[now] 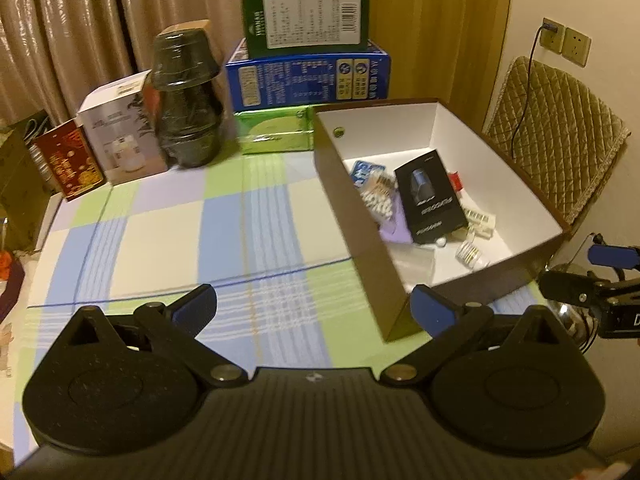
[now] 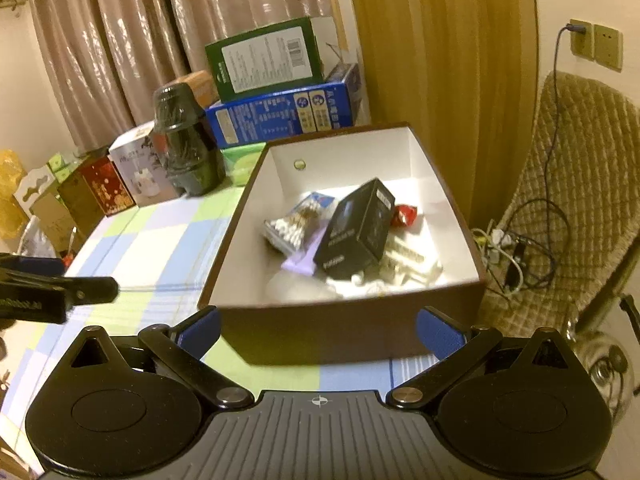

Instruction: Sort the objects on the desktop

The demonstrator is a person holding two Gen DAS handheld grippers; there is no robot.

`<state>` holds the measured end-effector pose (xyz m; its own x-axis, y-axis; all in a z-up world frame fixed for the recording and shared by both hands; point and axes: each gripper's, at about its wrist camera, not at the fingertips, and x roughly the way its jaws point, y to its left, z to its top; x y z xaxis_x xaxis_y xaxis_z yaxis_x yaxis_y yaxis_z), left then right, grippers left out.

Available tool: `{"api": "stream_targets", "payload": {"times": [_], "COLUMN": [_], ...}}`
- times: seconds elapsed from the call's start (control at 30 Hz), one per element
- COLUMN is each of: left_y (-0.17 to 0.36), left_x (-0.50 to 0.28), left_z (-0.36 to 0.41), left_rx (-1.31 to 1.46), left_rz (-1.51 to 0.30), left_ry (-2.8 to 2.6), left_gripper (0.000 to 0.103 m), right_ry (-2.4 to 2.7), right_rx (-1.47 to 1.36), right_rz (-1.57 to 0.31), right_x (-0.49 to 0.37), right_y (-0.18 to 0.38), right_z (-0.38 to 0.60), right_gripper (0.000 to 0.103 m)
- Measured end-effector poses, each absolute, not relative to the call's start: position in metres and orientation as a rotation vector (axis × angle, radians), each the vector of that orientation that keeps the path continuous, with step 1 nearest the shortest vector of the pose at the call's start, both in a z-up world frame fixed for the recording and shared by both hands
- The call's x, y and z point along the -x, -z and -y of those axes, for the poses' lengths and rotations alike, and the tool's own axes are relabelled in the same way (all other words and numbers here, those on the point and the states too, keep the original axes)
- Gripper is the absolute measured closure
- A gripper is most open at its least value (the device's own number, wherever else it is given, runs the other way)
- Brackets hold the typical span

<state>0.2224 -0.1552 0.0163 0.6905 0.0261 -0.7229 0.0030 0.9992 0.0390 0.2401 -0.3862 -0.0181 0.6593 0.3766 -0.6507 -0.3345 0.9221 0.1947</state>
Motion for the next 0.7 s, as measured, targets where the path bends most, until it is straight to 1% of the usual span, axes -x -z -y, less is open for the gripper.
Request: {"api": "stream_targets", "payload": {"times": [0.3, 0.7], "left_y": [-0.021, -0.021], "left_x": [-0.178, -0.126], "left_z": [0.122, 0.096], "left_rx": [-0.045, -0.065], "left_rz": [-0.817, -0.844], "left_ry": [-0.018, 0.044], "left_gripper": [0.001, 0.001], "right_ry": [-0.353, -0.301], "right_rx": [-0.072, -0.077], "right_rz": [-0.767, -0.779], "right_x": [-0.192, -0.137], "right_y": [0.022, 0.021], "right_z": [0.364, 0.329], "right_gripper": [0.002, 0.002]}}
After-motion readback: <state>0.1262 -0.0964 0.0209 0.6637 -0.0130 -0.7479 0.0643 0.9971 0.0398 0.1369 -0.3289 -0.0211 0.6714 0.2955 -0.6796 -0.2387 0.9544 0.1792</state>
